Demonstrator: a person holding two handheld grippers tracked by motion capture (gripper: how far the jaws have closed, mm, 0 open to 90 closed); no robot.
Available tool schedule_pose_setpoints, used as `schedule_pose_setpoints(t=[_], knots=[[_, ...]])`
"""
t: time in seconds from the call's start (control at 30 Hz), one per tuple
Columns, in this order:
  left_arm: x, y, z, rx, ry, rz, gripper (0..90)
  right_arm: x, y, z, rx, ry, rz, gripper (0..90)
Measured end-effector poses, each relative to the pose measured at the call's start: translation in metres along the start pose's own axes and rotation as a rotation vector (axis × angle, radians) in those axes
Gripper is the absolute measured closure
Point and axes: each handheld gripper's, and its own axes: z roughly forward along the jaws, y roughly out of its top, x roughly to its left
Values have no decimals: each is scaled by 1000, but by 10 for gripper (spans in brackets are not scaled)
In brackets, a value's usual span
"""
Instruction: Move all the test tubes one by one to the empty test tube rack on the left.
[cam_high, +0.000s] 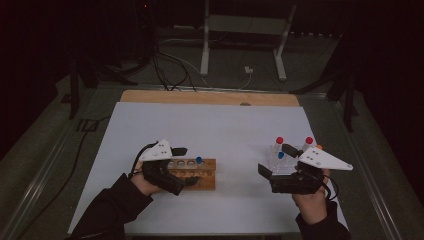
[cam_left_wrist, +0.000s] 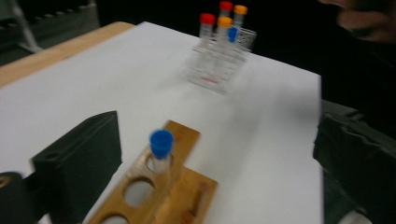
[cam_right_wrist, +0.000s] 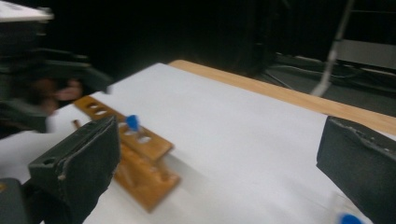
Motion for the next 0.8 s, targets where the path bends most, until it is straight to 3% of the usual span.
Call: schedule_pose_setpoints(t=[0.07, 0.1, 0.2, 0.33, 0.53, 0.8], knots=[[-1, -2, -6, -2, -6, -1, 11, -9, -2, -2, 12, -77, -5, 0], [-2, -4, -9, 1, -8, -7, 11, -9, -2, -2, 12, -77, -5, 0], [-7, -11, -18, -4, -12, -6, 11, -22, -11, 0, 47, -148, 1, 0], [-11, -22, -28, -23, -1, -14, 11, -30, -18, 2, 65, -178, 8, 2], [-17, -36, -41, -27, 15, -30, 11, -47, -35, 3, 105, -234, 35, 155], [-17, -47, -47, -19, 21, -43, 11, -64, -59, 7, 193, -244, 56, 380]])
